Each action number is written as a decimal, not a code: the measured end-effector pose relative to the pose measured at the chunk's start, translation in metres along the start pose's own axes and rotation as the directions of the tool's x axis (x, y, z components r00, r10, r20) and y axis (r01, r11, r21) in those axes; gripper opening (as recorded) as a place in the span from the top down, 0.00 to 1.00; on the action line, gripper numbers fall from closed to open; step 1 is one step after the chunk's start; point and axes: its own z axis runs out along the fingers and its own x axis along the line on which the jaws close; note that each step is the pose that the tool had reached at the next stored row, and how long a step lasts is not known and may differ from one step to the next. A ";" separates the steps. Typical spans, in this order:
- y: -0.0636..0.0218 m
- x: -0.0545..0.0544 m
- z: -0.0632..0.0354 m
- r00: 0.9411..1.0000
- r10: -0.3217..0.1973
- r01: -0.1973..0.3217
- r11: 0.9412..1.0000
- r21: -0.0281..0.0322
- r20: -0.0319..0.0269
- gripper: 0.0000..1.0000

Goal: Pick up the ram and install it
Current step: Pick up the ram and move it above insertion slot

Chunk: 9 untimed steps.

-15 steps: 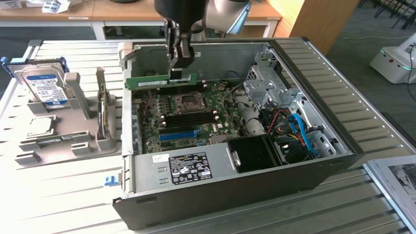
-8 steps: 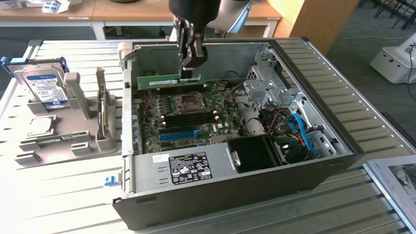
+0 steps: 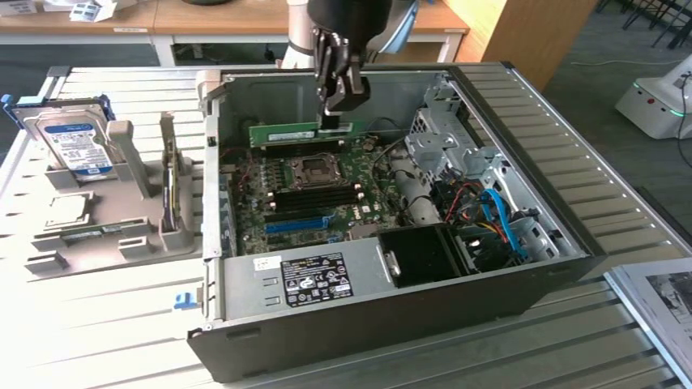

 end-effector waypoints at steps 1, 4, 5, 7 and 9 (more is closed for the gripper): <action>-0.0026 0.000 -0.0002 1.000 0.000 0.000 1.000 0.000 0.000 0.89; -0.0085 0.000 -0.0006 1.000 0.000 0.000 1.000 -0.001 0.000 0.89; -0.0102 0.000 -0.0007 1.000 0.000 0.000 1.000 -0.001 0.000 0.89; -0.0136 0.000 -0.0009 1.000 0.000 0.000 1.000 -0.001 0.000 0.89; -0.0151 0.001 -0.0010 1.000 0.000 0.000 1.000 -0.001 0.000 0.89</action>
